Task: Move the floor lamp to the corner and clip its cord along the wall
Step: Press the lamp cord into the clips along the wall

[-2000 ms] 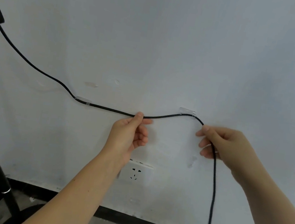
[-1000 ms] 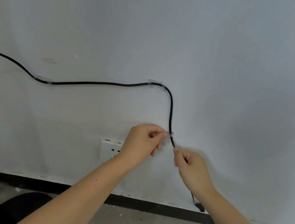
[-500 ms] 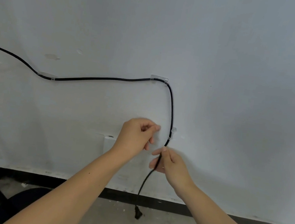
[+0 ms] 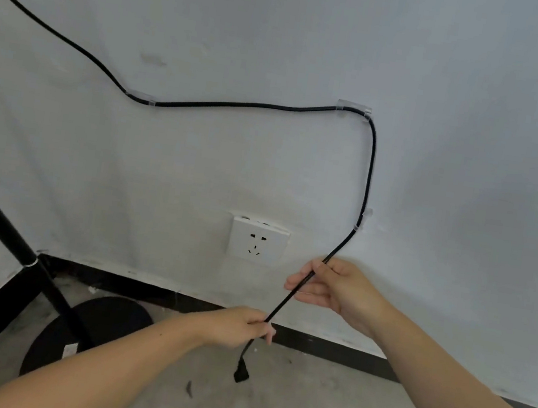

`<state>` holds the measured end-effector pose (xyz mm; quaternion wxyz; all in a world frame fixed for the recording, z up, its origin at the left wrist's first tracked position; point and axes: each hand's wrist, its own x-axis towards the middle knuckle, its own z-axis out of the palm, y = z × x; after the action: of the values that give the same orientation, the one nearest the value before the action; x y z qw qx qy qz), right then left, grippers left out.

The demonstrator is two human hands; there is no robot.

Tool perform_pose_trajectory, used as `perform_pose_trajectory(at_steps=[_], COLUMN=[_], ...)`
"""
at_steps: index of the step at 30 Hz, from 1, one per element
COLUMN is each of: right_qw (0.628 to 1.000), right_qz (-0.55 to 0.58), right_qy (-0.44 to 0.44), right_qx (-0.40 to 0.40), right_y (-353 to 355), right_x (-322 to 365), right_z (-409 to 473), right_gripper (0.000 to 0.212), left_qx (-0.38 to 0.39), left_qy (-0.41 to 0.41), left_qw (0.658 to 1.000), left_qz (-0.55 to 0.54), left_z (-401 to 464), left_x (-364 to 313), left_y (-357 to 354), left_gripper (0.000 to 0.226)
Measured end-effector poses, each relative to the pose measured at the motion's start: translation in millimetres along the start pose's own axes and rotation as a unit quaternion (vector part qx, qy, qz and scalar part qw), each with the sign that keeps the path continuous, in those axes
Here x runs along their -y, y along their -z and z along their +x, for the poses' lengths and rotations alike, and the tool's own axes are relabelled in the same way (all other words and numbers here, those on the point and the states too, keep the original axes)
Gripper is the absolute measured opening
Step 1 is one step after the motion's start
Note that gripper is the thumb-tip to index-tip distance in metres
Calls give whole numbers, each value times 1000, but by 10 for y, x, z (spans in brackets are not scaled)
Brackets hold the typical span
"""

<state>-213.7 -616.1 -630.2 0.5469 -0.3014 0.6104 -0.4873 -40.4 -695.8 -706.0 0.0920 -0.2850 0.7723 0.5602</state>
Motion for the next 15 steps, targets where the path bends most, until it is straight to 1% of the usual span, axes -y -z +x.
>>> perform_pose_trajectory(at_steps=[2,4,6,8,10,12,13,15], right_qw=[998,990,977,968,966,970,971,972], right_qz=[-32,-99,-183,-218,-209,-179,-168,-147], right_qy=[7,10,-18,-75,-117,-132,-135,-133], right_qx=[-50,-99,-112,-98,-92,-100,-106,-128], right_y=[12,51,73,61,24,-24,-51,-105], right_x=[-22,-74,-186,-361,-516,-617,-649,-709], right_z=[54,112,156,214,289,397,452,548], right_gripper=[33,32,31,28,22,19,20,22], left_qx=[2,0,-12,-35,-87,-156,-179,-202], left_qy=[19,39,65,86,99,116,122,126], left_qw=[998,996,997,996,991,981,976,970], left_qz=[-56,-74,-44,-14,-5,-12,-25,-57], left_z=[21,18,18,49,131,253,317,431], left_x=[161,350,574,749,830,862,862,858], left_y=[-35,-39,-27,-6,9,26,37,48], left_gripper=[34,37,38,38,36,35,35,35])
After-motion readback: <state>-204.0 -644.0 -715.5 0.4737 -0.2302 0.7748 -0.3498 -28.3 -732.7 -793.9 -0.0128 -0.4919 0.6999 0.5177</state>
